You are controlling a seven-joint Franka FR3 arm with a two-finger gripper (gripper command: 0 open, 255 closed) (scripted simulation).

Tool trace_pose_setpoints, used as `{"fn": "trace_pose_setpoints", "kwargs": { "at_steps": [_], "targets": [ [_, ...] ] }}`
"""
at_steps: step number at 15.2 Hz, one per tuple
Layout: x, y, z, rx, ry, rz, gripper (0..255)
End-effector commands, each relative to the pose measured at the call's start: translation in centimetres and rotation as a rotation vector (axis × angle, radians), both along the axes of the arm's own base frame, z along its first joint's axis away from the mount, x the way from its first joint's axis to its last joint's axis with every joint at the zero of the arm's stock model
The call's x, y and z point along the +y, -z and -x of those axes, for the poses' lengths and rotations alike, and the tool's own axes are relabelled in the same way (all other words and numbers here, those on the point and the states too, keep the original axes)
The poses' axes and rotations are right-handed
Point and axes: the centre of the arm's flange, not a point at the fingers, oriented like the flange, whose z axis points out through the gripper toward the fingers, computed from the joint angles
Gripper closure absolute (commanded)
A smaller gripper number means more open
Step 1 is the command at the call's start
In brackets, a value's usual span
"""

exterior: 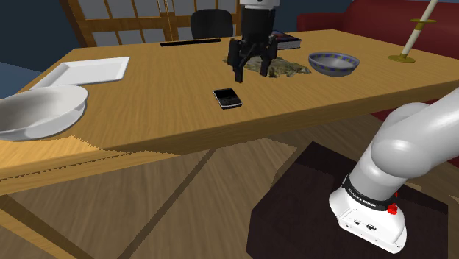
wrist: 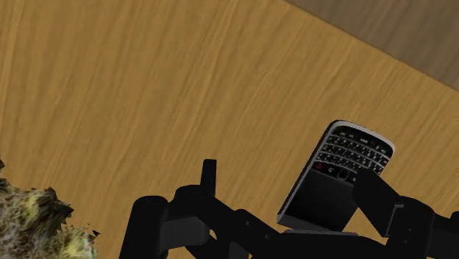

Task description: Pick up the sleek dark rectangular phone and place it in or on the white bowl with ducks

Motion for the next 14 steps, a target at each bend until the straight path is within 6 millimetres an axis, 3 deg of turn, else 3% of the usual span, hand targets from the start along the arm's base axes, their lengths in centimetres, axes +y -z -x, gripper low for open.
{"fn": "trace_pose_setpoints", "kwargs": {
  "at_steps": [1, 5, 12, 14],
  "targets": [
    [2.0, 0.5, -1.6, 0.004, 0.077, -0.003, 0],
    [4.7, 1.4, -5.0, 0.011, 0.197, -0.006, 0],
    [5.0, 5.3, -5.0, 0.011, 0.197, -0.006, 0],
    [5.0, 5.3, -5.0, 0.011, 0.197, -0.006, 0]
  ]
}}
